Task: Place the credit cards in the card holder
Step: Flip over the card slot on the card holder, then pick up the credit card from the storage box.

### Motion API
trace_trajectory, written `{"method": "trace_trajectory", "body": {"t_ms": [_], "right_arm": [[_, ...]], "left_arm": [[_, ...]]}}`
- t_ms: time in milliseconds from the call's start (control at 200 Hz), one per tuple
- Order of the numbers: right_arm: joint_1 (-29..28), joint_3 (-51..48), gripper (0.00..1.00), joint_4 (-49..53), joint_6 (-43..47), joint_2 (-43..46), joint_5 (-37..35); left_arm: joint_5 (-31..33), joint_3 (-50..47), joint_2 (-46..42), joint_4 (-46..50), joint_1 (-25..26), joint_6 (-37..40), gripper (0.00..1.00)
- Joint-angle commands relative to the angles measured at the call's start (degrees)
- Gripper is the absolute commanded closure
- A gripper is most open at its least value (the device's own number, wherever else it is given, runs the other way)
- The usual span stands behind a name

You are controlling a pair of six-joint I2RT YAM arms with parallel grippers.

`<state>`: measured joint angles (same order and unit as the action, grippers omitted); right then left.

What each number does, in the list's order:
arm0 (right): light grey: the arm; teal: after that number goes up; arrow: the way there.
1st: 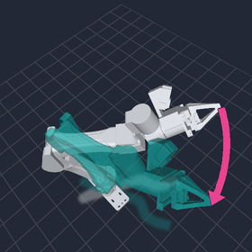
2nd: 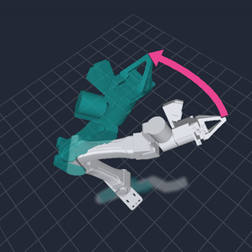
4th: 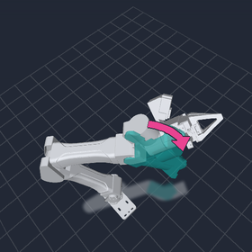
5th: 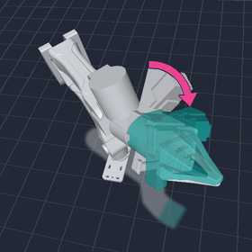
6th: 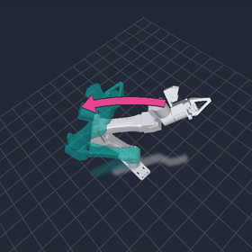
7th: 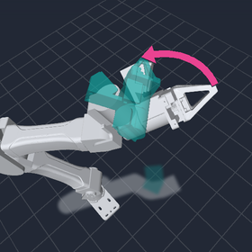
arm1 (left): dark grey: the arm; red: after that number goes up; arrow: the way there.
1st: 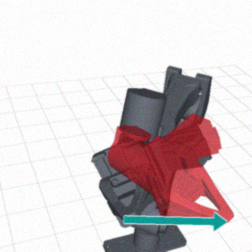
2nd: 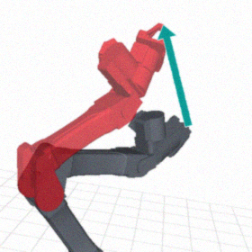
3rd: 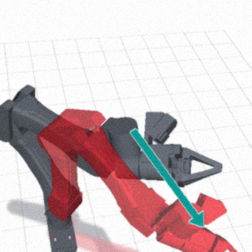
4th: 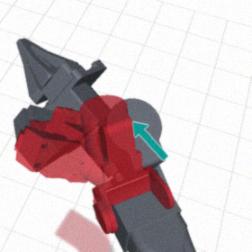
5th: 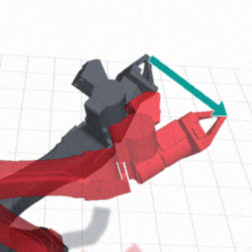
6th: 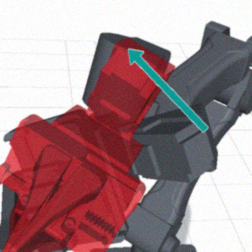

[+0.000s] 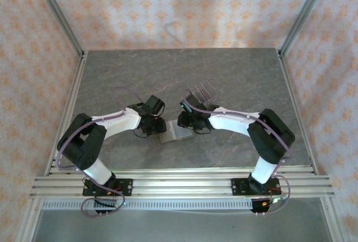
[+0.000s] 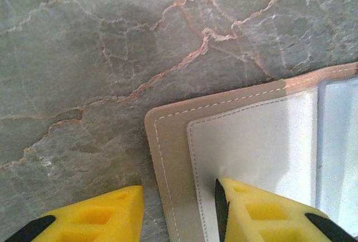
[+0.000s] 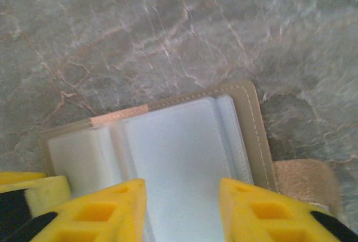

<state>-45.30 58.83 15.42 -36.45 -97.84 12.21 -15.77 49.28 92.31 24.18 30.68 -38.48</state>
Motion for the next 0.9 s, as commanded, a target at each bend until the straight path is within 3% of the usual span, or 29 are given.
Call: {"method": "trace_trajectory", "body": {"t_ms": [0, 90, 205, 420, 575, 891], "right_arm": [[0.46, 6.13, 0.55, 8.9, 5.99, 2.48, -5.95], [1.22, 10.67, 0.55, 14.33, 9.7, 2.07, -10.23], [2.37, 17.19, 0.7, 21.06, 14.16, 0.79, -18.78], [7.88, 25.84, 0.83, 25.88, 20.21, -3.69, -25.2], [9.69, 33.19, 0.91, 29.04, 24.96, -9.66, -24.08], [8.59, 41.61, 0.89, 30.69, 28.26, -20.18, -19.83]], "left_arm": [[1.66, -0.56, -0.24, -1.72, 0.33, 1.83, 0.62], [0.67, -0.74, 1.31, -3.26, 0.41, 1.91, 0.63], [-0.2, -0.84, 2.61, -3.7, 0.48, 2.27, 0.65], [-0.58, -1.11, 2.97, -4.3, 1.14, 2.18, 0.65], [-0.75, -0.9, 3.32, -4.3, 1.71, 2.18, 0.65], [-0.82, -0.83, 3.26, -4.15, 2.06, 2.09, 0.65]]}}
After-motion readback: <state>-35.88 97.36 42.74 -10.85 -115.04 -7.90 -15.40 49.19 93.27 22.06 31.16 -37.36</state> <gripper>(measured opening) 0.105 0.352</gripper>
